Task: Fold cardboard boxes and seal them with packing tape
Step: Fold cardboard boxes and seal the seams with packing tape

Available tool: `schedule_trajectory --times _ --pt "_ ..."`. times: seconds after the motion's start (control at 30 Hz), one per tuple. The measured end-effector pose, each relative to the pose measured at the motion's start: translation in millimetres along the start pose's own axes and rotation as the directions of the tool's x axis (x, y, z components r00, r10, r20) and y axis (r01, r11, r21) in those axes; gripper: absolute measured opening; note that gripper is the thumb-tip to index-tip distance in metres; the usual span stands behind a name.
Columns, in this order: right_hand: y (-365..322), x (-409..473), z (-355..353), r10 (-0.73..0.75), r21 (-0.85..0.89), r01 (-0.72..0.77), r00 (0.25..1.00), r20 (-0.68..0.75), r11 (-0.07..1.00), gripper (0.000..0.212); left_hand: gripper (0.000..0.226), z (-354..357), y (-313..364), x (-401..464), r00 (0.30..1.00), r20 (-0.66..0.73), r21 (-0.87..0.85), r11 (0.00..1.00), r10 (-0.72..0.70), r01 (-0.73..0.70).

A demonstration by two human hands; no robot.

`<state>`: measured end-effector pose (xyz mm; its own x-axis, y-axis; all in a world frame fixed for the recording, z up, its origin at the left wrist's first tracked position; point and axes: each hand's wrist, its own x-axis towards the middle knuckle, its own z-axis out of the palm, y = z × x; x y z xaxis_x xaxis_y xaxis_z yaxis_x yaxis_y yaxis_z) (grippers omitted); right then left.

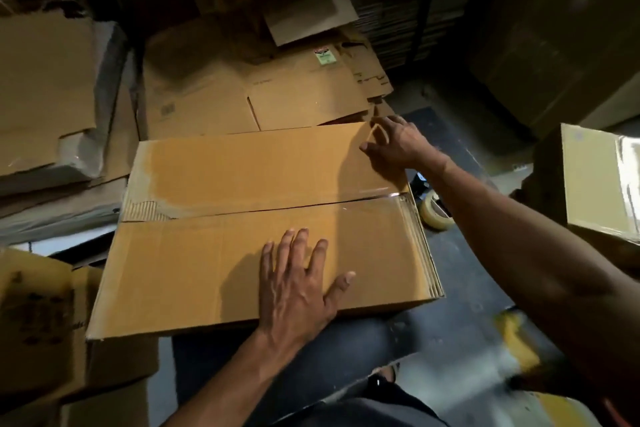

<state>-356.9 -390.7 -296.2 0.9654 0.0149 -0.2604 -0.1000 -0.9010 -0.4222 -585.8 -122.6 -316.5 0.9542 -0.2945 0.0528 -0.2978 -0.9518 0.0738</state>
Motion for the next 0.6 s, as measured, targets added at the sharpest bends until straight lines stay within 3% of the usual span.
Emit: schedule_trajectory --times 0.1,0.2,0.33,0.47,0.6 --pt "0.5 -5.0 0.7 0.004 0.017 -0.004 1.0 -0.025 1.0 0.085 0.067 5.7 -12.1 -6.0 0.997 -0.073 0.0 1.0 0.012 -0.012" --pt "3.8 -16.9 2.4 0.045 -0.016 -0.046 0.996 -0.082 0.999 0.091 0.059 6.6 -47.0 1.0 0.97 -0.234 0.011 0.998 0.069 -0.068" --pt "8.2 -46.3 11.3 0.155 -0.011 -0.157 0.981 -0.116 0.988 0.093 0.048 2.6 -115.4 19.6 0.915 -0.386 0.126 0.989 0.118 -0.074" --pt "10.0 -86.5 25.0 0.285 0.031 -0.285 0.94 -0.187 0.958 0.102 0.042 2.3 -172.3 56.0 0.89 -0.456 0.126 0.991 0.027 0.035" --pt "9.6 -124.3 42.5 0.36 0.043 -0.359 0.91 -0.206 0.932 0.109 0.052 4.3 -187.4 95.4 0.916 -0.385 -0.038 0.994 -0.11 0.103"
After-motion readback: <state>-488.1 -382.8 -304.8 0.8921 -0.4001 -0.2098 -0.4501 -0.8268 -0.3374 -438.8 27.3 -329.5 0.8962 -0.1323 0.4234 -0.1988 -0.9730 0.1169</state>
